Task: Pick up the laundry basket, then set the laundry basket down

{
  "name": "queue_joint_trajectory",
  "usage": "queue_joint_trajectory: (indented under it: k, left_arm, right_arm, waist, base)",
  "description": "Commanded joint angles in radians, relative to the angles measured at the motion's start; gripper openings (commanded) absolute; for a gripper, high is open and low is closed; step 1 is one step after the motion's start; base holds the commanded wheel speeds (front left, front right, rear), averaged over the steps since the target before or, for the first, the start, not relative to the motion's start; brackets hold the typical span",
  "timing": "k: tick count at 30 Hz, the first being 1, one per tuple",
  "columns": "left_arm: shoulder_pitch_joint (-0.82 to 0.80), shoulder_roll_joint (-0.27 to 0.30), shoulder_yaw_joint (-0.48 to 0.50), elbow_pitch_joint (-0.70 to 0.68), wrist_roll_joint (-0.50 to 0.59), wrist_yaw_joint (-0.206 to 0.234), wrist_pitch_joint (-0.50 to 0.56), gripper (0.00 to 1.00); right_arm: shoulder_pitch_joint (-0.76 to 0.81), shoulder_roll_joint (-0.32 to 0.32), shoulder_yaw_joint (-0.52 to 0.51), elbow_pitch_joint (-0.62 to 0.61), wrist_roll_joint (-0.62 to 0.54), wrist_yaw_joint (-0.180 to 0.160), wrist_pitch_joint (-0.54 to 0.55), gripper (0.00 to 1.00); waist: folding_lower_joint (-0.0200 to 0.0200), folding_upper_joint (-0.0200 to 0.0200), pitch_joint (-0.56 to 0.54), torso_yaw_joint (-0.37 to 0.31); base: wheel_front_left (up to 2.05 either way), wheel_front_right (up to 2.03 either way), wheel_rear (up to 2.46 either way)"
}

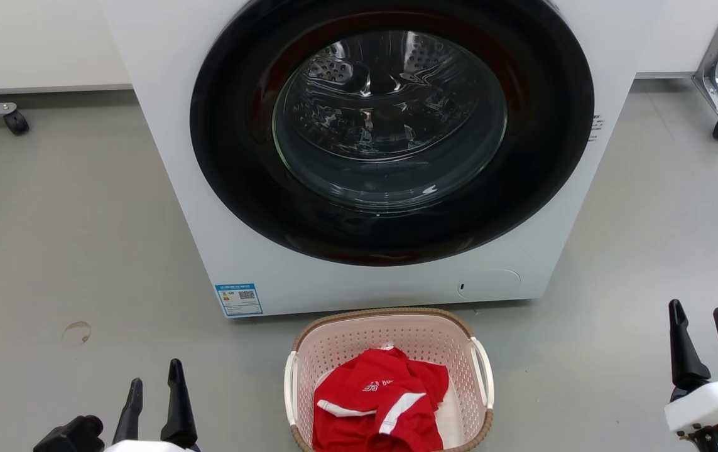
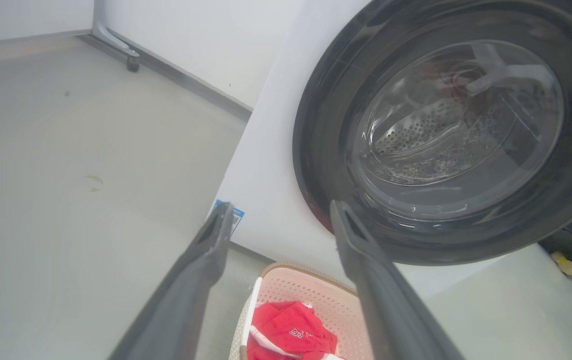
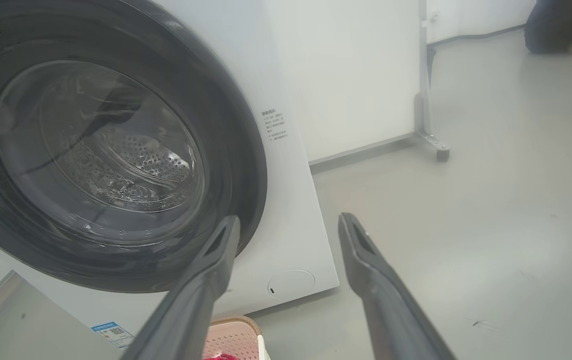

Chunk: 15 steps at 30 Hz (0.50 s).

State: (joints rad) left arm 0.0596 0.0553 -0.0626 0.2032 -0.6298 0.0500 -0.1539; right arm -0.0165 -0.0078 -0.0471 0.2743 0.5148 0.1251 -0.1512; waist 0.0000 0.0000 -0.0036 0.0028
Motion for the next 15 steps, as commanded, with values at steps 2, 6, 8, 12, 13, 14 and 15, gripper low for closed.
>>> queue_joint_trajectory:
  k: [2,6,8,12,13,14,15]
  left_arm:
    - [-0.013,0.012,0.014,-0.031,0.046,0.016,-0.021,1.00]
    - [-0.011,0.016,0.014,-0.031,0.083,0.025,-0.032,1.00]
    - [-0.011,0.017,0.011,-0.031,0.103,0.029,-0.038,1.00]
    - [-0.008,0.020,0.002,-0.028,0.143,0.035,-0.048,1.00]
    - [-0.008,0.021,-0.002,-0.027,0.153,0.036,-0.049,1.00]
    - [-0.008,0.022,-0.005,-0.026,0.162,0.036,-0.049,1.00]
    - [-0.008,0.023,-0.008,-0.025,0.172,0.038,-0.049,1.00]
  right_arm:
    - [-0.049,-0.031,0.016,-0.033,-0.050,0.004,-0.023,1.00]
    - [-0.049,-0.032,0.017,-0.037,-0.090,0.004,-0.035,1.00]
    - [-0.047,-0.033,0.016,-0.039,-0.113,0.004,-0.041,1.00]
    - [-0.046,-0.035,0.019,-0.041,-0.162,0.005,-0.053,1.00]
    - [-0.046,-0.035,0.020,-0.042,-0.174,0.005,-0.056,1.00]
    - [-0.047,-0.035,0.022,-0.042,-0.186,0.005,-0.059,1.00]
    - [-0.047,-0.036,0.023,-0.043,-0.197,0.005,-0.061,1.00]
  waist:
    - [0.0001,0.0000,-0.001,0.003]
    - [0.0001,0.0000,-0.002,0.003]
    - [0.0001,0.0000,-0.003,0.004]
    - [0.0001,0.0000,-0.004,0.004]
    - [0.0001,0.0000,-0.003,0.004]
    - [0.0001,0.0000,-0.004,0.003]
    - [0.0001,0.0000,-0.003,0.003]
  base:
    - [0.00,0.00,0.00]
    - [0.00,0.00,0.00]
    - [0.00,0.00,0.00]
    - [0.00,0.00,0.00]
    - [0.00,0.00,0.00]
    - [0.00,0.00,0.00]
    - [0.00,0.00,0.00]
